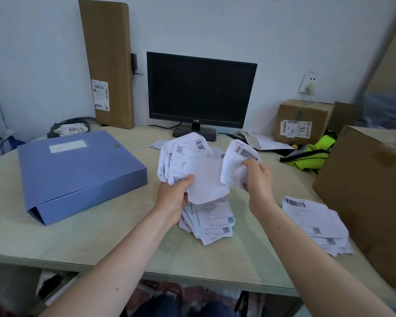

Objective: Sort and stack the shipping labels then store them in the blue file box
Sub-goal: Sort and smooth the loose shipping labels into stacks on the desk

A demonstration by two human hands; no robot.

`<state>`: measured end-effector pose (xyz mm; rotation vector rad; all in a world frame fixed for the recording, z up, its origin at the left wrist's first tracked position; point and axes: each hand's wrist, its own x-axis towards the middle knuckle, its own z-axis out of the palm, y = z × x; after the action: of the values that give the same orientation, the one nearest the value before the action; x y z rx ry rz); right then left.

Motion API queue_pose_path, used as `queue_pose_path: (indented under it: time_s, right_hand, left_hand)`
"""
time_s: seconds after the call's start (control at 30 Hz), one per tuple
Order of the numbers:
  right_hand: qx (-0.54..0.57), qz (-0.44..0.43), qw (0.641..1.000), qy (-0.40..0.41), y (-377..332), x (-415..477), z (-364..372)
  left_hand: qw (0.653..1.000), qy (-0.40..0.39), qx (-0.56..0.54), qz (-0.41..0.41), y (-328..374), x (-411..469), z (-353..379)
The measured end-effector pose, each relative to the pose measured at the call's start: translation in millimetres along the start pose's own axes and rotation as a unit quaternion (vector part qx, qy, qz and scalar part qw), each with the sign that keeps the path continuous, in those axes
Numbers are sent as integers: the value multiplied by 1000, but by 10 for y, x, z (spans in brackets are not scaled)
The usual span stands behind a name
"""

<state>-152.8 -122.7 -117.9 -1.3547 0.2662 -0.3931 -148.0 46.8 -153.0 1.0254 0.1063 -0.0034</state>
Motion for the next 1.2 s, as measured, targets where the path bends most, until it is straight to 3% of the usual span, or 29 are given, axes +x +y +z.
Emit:
queue_pose_path:
  time_s: [0.33, 0.63, 0.83, 1.03, 1.2]
  right_hand:
    - [20, 68, 986, -149, -22, 24, 103]
    - [85, 1, 995, -44, -23, 36, 72]
    - [106, -9, 994, 12, -29, 109, -6]
    - [-90, 22, 994, -56, 25, 103, -56]
    - [-295, -16, 942, -158, 204, -3, -9]
  left_hand:
    - [994, -92, 46, -23, -77, -25, 0]
    - [999, -21, 22, -24, -53, 30, -38]
    - [993, 114, -34, 8, -4, 98, -92]
    - [977, 196, -64, 58, 78, 129, -92]
    - [970, 226, -52, 78, 113, 79, -72]
